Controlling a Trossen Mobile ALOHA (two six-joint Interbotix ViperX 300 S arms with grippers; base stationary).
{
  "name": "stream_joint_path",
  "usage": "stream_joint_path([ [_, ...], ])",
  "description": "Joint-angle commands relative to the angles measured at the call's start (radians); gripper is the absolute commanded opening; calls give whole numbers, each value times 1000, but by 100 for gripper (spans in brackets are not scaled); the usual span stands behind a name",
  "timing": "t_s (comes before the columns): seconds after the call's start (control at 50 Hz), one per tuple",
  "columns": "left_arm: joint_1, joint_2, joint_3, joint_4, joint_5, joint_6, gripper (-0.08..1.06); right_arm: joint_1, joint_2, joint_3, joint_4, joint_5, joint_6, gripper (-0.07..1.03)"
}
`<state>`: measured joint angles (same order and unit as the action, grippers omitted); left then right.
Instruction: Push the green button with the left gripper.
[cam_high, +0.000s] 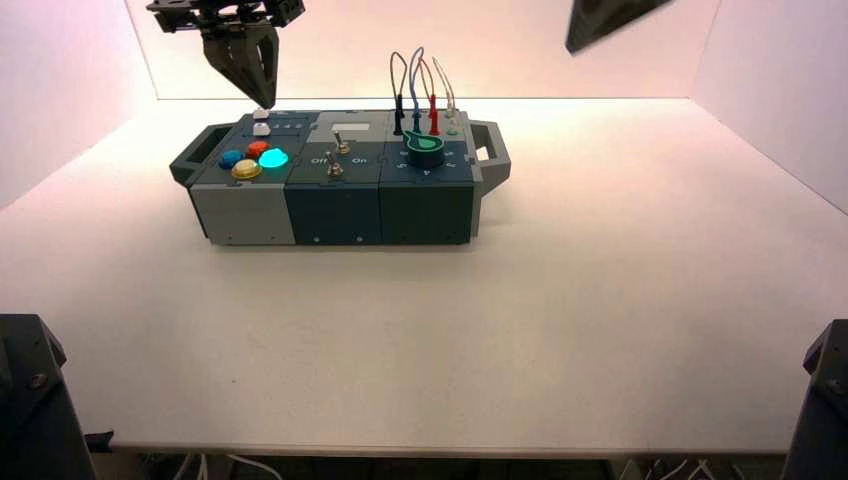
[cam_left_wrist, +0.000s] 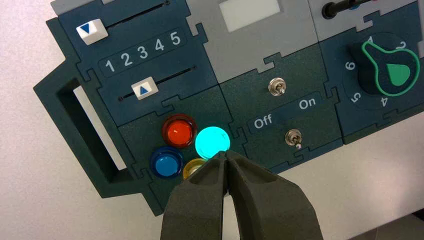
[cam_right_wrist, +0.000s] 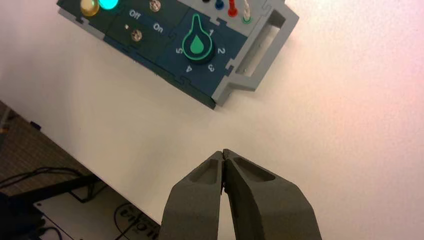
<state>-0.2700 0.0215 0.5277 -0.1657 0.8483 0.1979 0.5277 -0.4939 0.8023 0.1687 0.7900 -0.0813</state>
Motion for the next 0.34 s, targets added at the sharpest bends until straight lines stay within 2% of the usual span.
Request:
stream_joint_path([
  [0.02, -5, -34, -8, 0, -9, 5, -3, -2, -20, 8, 0, -15, -3, -2],
  [0.34, -5, -35, -2, 0, -12, 5, -3, 0, -44, 12, -14, -17, -6, -2],
])
